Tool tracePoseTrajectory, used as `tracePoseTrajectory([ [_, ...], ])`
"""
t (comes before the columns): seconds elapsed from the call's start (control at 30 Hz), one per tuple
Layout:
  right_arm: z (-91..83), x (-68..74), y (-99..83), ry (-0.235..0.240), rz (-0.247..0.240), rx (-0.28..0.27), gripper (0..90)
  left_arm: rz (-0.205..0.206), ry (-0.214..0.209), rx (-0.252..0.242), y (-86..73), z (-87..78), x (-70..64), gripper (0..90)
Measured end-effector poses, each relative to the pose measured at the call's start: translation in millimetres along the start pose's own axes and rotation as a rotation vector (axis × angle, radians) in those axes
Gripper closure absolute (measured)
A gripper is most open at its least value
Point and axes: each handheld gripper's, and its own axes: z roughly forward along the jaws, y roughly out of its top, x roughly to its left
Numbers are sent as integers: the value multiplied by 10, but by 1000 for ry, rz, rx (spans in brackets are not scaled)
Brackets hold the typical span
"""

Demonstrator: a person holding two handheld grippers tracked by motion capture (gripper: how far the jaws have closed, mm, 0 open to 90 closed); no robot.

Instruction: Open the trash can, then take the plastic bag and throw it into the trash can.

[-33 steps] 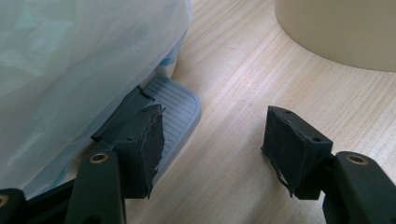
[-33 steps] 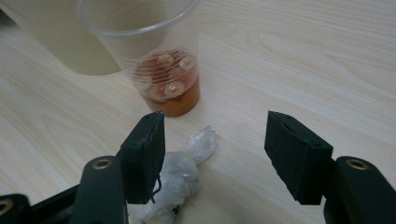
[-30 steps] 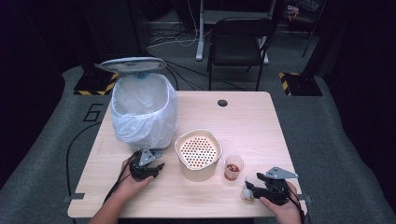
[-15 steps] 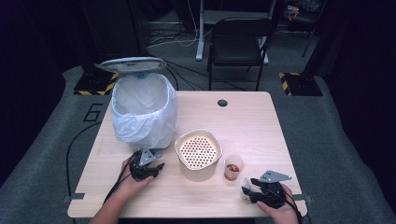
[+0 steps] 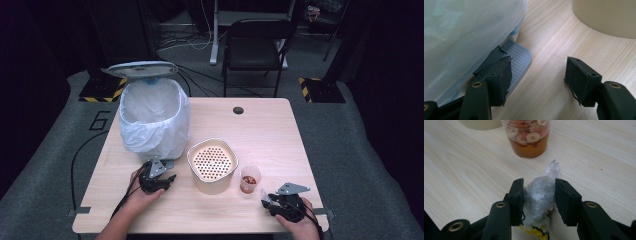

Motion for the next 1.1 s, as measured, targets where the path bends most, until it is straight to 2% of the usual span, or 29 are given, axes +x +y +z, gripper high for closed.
tracePoseTrajectory([
  [0.23,-13,-20,7,-10,3,3,609,1,0,0,0,0,1,381],
  [0.5,-100,-56,84,-19,38,-35,611,0,-1,0,0,0,1,382],
  [0.53,-116,-70,95,-23,27,-34,611,0,-2,0,0,-1,1,381],
  [0.57,-147,-72,117,-23,43,-34,612,1,-2,1,0,-1,2,381],
  [0.77,-255,-110,221,-26,54,-54,613,0,0,1,0,-1,0,382],
  [0.9,-382,-180,338,-49,44,-74,612,0,0,0,1,0,0,381],
  [1.1,-539,-275,526,-53,36,-105,613,-1,0,-1,0,1,-1,382],
])
